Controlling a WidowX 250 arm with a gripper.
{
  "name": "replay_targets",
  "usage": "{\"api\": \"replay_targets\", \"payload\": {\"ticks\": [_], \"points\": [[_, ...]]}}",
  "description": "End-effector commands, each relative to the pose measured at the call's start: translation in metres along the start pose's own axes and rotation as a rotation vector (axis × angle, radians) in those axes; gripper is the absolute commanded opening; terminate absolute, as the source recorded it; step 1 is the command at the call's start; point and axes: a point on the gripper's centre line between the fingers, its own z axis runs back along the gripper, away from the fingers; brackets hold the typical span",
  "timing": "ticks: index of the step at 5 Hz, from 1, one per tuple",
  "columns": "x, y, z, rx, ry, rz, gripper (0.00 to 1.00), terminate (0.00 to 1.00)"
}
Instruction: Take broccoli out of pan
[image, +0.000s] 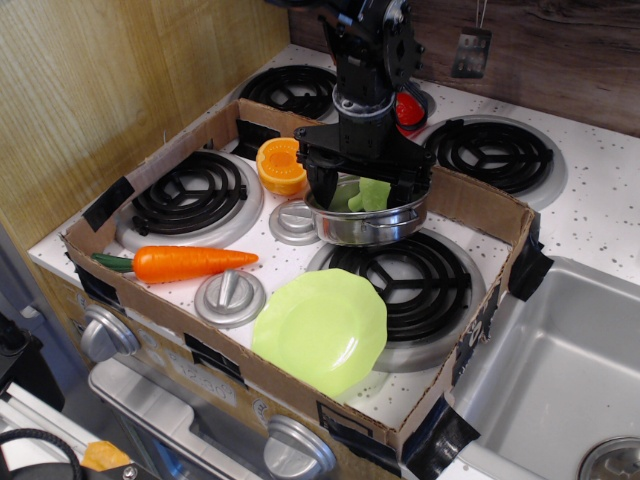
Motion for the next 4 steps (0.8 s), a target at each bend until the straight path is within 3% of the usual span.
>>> {"api": "replay_targets", "payload": {"ticks": [1,2,3,4], "points": [[0.018,0.001,0.01,0.003,-0.147,-0.017,1.0,0.0],[0.024,0.002,0.008,0.016,-0.268,-0.043,1.0,0.0],[0.028,0.003,0.002,-0.011,-0.314,-0.015,1.0,0.0],[0.025,0.001,-0.003,-0.045,-0.271,0.016,0.0,0.0]]}}
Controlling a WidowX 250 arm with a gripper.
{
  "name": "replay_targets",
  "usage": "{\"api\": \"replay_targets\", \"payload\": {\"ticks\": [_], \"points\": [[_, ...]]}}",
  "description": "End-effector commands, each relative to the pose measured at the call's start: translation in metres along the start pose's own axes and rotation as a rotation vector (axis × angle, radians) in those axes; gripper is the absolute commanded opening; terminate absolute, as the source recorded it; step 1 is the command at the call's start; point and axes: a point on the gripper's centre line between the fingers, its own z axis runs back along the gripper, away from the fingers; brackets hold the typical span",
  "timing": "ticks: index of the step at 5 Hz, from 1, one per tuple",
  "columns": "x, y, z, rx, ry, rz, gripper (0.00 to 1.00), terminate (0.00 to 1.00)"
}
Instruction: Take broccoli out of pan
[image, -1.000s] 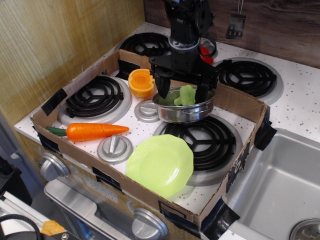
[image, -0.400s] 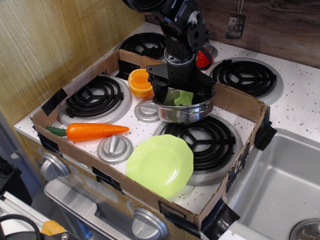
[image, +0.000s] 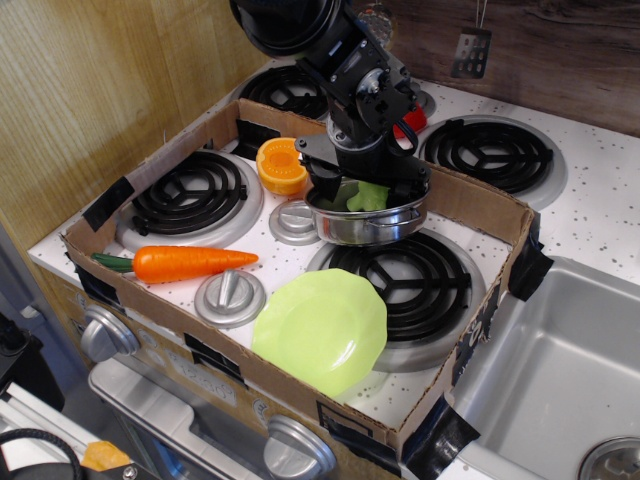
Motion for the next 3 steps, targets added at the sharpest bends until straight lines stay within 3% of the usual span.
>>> {"api": "replay_targets", "payload": {"ticks": [1,3], "points": [[0.012,-0.003,0.021,0.0,0.007,0.043,0.0,0.0],[0.024,0.003,0.057,0.046,0.015,0.001,0.0,0.0]]}}
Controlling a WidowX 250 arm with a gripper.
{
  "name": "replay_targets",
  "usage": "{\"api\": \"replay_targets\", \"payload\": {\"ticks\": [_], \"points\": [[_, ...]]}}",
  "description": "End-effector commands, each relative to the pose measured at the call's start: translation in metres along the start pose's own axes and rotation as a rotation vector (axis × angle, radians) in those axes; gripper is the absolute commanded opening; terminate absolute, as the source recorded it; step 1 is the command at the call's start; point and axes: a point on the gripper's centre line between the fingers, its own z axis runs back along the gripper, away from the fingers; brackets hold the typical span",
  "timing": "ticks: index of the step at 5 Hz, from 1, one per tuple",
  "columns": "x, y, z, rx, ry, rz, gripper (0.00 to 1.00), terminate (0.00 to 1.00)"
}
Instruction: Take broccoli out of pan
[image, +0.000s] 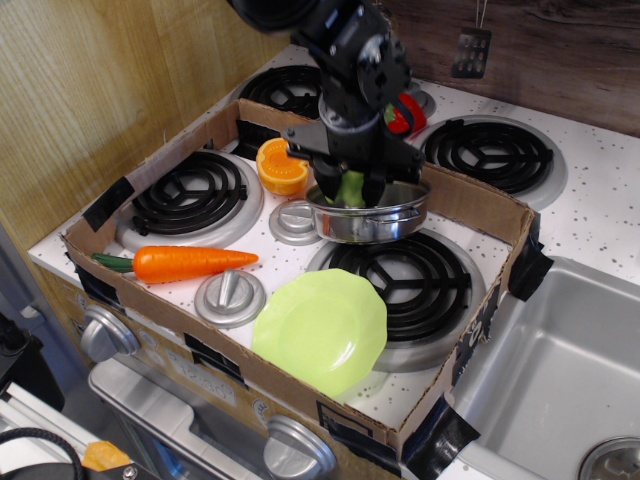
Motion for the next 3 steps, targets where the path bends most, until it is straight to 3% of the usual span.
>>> {"api": "replay_targets", "payload": {"ticks": [1,2,3], "points": [[0.036,0.024,0.048,0.036,-0.04,-0.103,0.0,0.0],[0.044,0.054,0.048,0.061,-0.024,-0.223,0.0,0.0],[0.04,0.082,0.046,0.1,-0.03,-0.254,0.0,0.0]]}}
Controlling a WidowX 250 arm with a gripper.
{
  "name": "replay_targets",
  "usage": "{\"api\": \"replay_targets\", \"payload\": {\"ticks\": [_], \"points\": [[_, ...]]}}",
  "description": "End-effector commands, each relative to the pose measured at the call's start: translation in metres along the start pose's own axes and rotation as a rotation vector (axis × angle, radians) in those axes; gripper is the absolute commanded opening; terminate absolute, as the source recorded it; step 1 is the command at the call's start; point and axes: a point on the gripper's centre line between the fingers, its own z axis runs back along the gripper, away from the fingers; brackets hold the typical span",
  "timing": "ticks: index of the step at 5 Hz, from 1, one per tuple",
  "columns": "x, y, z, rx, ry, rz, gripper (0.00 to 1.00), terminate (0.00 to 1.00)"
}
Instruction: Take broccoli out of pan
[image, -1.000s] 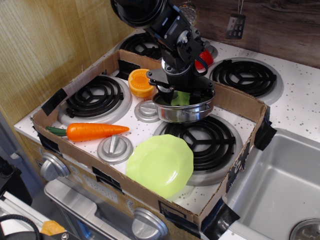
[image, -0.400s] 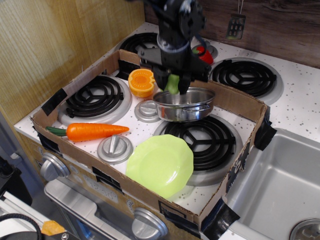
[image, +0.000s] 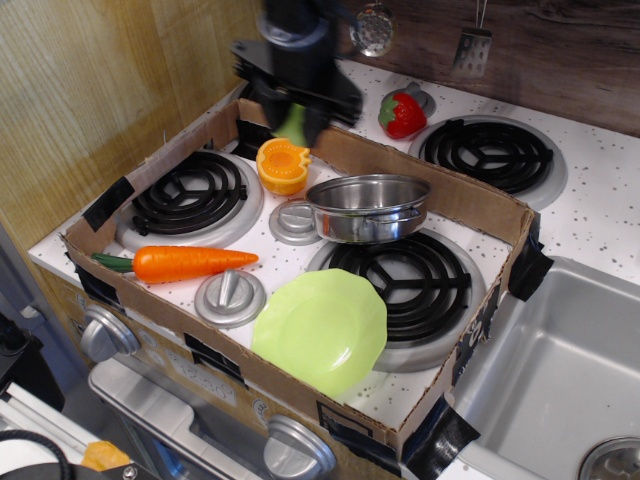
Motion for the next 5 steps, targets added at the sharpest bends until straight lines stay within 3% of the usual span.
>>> {"api": "replay_targets", "payload": {"ticks": [1,2,3,4,5], "points": [[-0.005,0.045,0.011,0.042,-0.049,0.007,0.0,0.0],[-0.025,0.056,0.004,0.064,-0.066,0.061,0.0,0.0],[-0.034,0.067,-0.007,0.04,-0.074,0.047,0.0,0.0],[-0.034,0.078,-0.023,0.016,-0.156,-0.06,0.0,0.0],[-0.028,0.084,-0.036,-0.032,-0.201,-0.144,0.0,0.0]]}}
